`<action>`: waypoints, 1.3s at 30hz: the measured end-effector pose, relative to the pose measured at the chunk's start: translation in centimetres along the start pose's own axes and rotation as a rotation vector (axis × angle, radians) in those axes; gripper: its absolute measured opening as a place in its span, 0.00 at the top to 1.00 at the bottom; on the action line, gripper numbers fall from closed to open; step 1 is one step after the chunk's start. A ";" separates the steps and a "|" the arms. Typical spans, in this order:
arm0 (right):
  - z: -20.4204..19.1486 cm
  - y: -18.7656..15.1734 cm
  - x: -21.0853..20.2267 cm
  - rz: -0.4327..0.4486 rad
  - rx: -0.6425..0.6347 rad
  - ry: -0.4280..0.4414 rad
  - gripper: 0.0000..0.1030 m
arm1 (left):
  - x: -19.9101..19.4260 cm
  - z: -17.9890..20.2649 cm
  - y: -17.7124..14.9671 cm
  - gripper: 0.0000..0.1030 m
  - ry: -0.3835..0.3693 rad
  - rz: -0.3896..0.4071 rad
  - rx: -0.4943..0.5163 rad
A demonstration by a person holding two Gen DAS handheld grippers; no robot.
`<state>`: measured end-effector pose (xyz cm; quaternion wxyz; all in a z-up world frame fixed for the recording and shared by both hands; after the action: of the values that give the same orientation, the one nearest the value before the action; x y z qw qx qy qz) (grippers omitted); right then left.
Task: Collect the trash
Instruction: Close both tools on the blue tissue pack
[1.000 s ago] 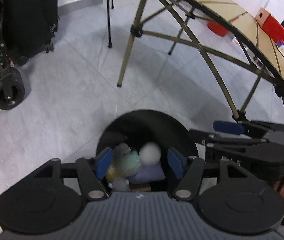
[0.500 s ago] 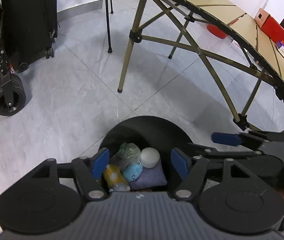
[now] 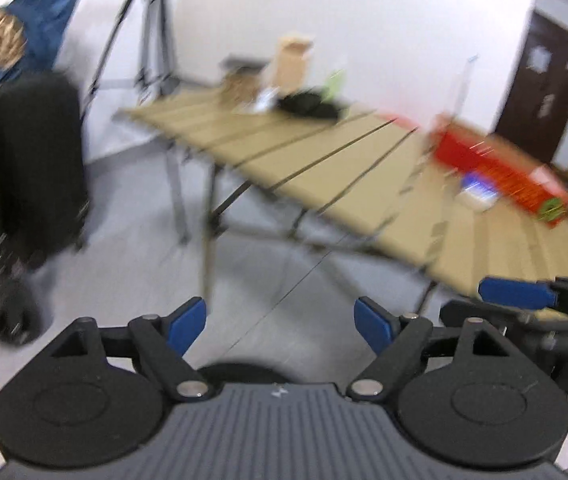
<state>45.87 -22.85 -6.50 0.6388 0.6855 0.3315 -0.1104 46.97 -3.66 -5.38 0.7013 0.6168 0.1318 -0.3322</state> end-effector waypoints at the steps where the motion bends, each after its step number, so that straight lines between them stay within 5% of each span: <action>1: 1.2 0.7 -1.6 0.046 0.015 -0.016 0.40 | 0.0 1.4 0.7 0.19 -0.029 0.022 0.007; 5: 7.1 3.5 -6.5 0.180 0.083 -0.112 0.40 | 2.0 6.6 3.8 0.20 -0.116 0.056 -0.010; 10: 15.9 7.8 -8.4 0.223 0.125 -0.226 0.40 | 6.7 13.5 7.4 0.21 -0.177 0.085 -0.016; 16: 27.0 12.8 -2.6 0.103 0.202 -0.223 0.41 | 16.6 19.4 10.7 0.34 -0.223 -0.048 -0.146; 20: 32.2 14.7 4.0 0.006 0.231 -0.215 0.51 | 22.2 21.1 10.8 0.38 -0.234 -0.125 -0.193; 25: 33.6 13.1 10.6 -0.067 0.253 -0.202 0.65 | 25.7 21.2 10.1 0.55 -0.243 -0.146 -0.178; 30: 33.7 10.9 10.8 -0.095 0.307 -0.111 0.73 | 26.0 18.5 10.4 0.64 -0.280 -0.139 -0.257; 34: 31.7 9.0 7.3 -0.119 0.310 -0.024 0.75 | 25.2 18.0 10.5 0.63 -0.342 -0.134 -0.218; 39: 32.4 8.0 6.7 -0.091 0.380 -0.053 0.73 | 23.3 17.1 10.2 0.44 -0.377 -0.128 -0.226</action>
<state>64.51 -51.25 -9.06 0.5007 0.7749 0.3184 -0.2177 66.85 -26.83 -7.76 0.7555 0.4518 0.0736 -0.4687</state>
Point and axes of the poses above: each gripper's, at about its wrist camera, not at the fingertips, and x roughly the way its jaws point, z to its right, y to its top, the point moved 2 cm from there along x, roughly the way its jaws point, and after that the axes turned 3 degrees about -y, right-handed, at the moved point
